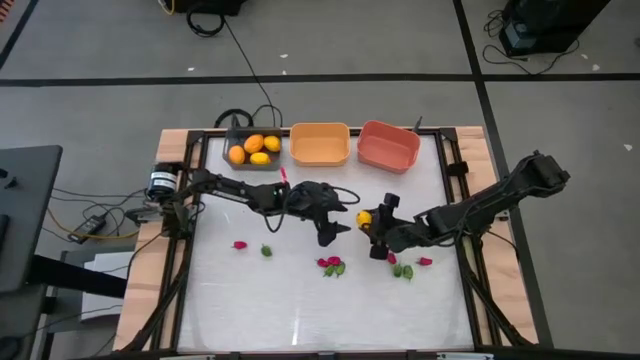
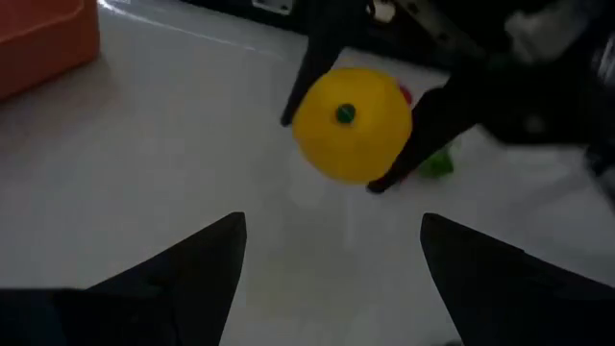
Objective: Sort produce into baskets
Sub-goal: Put the lemon into the black bin
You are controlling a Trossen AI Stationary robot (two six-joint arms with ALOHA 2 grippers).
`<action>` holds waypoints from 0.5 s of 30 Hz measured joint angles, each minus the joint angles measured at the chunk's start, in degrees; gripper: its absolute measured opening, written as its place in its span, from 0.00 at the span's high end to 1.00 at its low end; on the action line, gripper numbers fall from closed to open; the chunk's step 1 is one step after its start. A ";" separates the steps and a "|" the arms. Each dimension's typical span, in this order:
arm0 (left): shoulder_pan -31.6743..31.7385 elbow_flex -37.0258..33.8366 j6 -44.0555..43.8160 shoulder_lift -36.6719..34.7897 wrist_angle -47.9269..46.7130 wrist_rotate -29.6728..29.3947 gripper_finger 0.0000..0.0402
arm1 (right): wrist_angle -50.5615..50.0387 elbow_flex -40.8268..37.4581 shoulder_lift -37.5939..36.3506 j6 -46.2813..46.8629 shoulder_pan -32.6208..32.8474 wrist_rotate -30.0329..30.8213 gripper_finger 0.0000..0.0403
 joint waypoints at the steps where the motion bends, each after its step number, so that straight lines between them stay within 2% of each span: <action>1: 0.03 -0.02 -1.97 0.00 0.70 0.04 0.20 | 0.18 0.00 0.02 -1.67 0.00 0.85 0.41; 4: 0.71 -0.02 -6.44 0.03 1.68 0.48 0.19 | 2.07 0.04 0.38 -7.91 0.03 1.53 0.41; 9: 1.88 -0.06 -6.27 0.67 4.24 2.38 0.13 | 6.68 0.00 0.42 -16.78 0.11 2.82 0.41; 15: 1.80 -0.01 -6.45 0.97 13.04 4.75 0.07 | 9.95 0.00 0.40 -20.56 -0.27 2.35 0.41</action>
